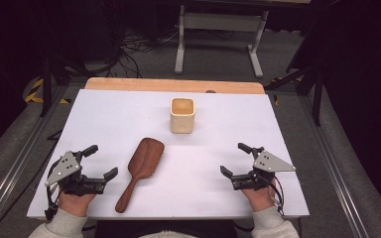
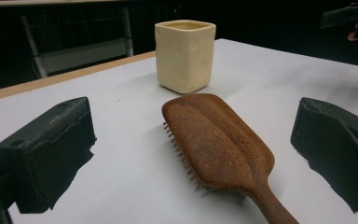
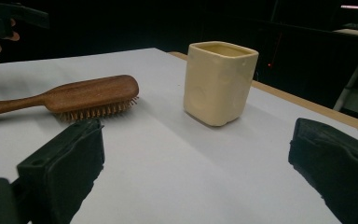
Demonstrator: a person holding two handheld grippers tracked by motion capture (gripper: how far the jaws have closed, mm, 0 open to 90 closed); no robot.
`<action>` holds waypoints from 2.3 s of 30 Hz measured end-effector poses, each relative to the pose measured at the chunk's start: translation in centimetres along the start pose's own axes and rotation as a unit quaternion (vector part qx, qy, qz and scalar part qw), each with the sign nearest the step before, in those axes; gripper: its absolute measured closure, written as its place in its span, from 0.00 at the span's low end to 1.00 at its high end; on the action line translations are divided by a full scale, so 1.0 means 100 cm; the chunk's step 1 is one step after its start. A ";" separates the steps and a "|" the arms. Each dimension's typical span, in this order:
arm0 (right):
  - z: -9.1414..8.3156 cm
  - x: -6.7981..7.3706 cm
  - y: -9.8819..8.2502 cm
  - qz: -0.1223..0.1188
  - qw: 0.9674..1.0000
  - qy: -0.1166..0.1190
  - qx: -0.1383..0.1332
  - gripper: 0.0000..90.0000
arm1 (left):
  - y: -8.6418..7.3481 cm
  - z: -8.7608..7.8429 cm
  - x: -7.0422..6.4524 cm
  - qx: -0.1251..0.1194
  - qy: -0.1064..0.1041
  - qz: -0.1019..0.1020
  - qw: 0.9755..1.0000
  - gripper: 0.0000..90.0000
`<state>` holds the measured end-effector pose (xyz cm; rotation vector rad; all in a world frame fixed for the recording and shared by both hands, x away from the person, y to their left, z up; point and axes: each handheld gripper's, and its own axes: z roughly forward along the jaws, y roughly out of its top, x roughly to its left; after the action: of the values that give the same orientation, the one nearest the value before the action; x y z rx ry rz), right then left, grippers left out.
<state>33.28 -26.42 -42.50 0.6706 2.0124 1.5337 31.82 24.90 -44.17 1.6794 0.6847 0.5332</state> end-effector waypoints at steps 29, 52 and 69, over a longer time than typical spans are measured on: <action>-0.002 0.000 0.001 -0.002 1.000 0.004 -0.003 0.06 | 0.008 0.001 -0.002 0.003 -0.017 -0.004 1.000 0.01; -0.001 0.001 0.001 0.000 1.000 0.007 -0.004 0.06 | 0.038 0.037 -0.031 0.043 -0.131 0.021 0.990 0.07; 0.002 0.002 -0.001 -0.001 1.000 0.014 0.001 0.06 | 0.042 0.061 -0.040 0.102 -0.249 0.033 0.963 0.30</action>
<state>33.22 -26.18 -42.65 0.6514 2.0338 1.5493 33.66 17.24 -41.27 1.9356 0.3223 0.0713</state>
